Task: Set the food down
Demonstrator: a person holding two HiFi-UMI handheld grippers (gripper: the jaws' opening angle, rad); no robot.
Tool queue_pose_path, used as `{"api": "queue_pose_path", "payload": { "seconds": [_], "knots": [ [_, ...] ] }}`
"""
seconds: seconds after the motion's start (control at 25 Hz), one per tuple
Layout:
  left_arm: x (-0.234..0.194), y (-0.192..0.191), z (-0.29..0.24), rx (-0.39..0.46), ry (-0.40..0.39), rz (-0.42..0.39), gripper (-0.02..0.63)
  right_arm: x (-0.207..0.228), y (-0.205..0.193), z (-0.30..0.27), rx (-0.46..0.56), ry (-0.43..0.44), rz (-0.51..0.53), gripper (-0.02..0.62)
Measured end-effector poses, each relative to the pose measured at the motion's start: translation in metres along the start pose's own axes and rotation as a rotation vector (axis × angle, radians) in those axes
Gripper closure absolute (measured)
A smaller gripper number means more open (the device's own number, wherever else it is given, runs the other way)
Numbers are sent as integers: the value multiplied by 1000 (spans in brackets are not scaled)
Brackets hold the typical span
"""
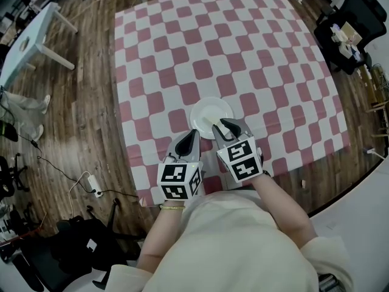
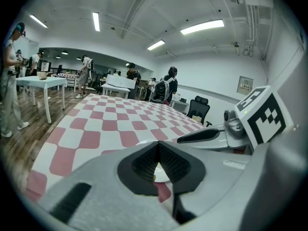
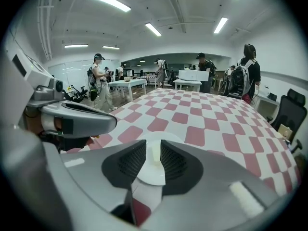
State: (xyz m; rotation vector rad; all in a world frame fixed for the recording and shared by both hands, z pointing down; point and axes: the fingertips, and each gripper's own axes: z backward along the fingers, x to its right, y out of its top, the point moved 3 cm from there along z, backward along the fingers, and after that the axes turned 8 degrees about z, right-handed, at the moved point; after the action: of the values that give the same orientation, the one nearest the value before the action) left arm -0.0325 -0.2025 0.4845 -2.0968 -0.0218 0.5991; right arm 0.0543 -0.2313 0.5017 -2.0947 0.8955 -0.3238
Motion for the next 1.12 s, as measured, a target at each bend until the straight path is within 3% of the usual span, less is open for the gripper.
{"api": "queue_pose_path", "payload": {
  "seconds": [0.64,1.12],
  "knots": [
    [22,-6,17,10,-13,-36,601,-6,3,43,90,-42,-24,586],
    [38,-7,27,35,-13,-58,601,-15,6,68,169,-43,-20,589]
  ]
}}
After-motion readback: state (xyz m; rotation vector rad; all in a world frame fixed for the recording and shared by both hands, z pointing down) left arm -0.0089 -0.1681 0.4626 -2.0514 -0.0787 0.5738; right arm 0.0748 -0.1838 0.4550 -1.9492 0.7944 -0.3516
